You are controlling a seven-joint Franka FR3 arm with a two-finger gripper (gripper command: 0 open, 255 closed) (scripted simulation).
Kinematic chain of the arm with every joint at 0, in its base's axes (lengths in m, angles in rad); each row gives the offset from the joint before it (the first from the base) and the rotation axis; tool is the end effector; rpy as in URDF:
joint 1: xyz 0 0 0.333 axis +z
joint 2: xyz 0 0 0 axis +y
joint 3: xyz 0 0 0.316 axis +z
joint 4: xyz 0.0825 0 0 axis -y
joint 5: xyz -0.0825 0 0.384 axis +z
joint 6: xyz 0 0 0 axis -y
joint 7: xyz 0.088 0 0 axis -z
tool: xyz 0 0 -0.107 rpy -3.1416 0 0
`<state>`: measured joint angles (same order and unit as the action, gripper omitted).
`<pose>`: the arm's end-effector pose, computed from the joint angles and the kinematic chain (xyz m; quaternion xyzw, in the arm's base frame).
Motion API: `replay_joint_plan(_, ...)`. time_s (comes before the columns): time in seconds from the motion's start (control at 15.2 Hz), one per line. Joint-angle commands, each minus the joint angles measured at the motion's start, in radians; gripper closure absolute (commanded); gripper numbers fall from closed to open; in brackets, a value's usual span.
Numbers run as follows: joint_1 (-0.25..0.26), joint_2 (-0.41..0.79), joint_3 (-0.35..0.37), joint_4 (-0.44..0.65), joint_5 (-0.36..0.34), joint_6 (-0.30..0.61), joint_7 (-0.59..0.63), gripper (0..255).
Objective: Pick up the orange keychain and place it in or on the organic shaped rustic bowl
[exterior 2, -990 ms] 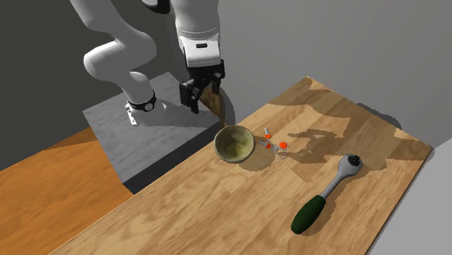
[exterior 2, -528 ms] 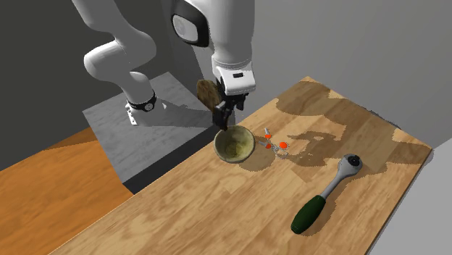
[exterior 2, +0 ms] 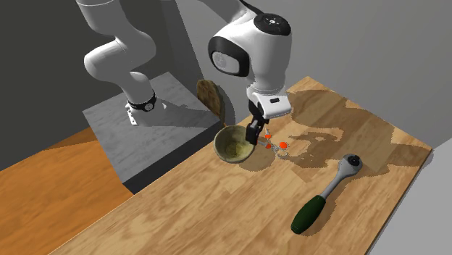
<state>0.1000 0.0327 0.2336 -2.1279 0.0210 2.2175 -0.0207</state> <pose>0.5212 0.1807 0.3998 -0.9849 -0.1700 -0.0266 0.0167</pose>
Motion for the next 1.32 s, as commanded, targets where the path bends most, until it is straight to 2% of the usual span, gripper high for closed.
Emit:
replay_joint_plan(0.0, 0.009, 0.077, 0.007, 0.055, -0.012, 0.025, 0.011, 0)
replay_joint_plan(0.13, 0.019, 0.137, 0.012, 0.101, -0.023, 0.041, 0.021, 0)
replay_joint_plan(0.66, 0.026, 0.199, 0.008, 0.073, -0.043, 0.130, 0.035, 0)
replay_joint_plan(1.12, 0.026, 0.199, 0.008, 0.073, -0.043, 0.129, 0.035, 0)
replay_joint_plan(1.19, 0.026, 0.199, 0.008, 0.073, -0.043, 0.129, 0.035, 255)
replay_joint_plan(1.25, 0.026, 0.199, 0.008, 0.073, -0.043, 0.129, 0.035, 255)
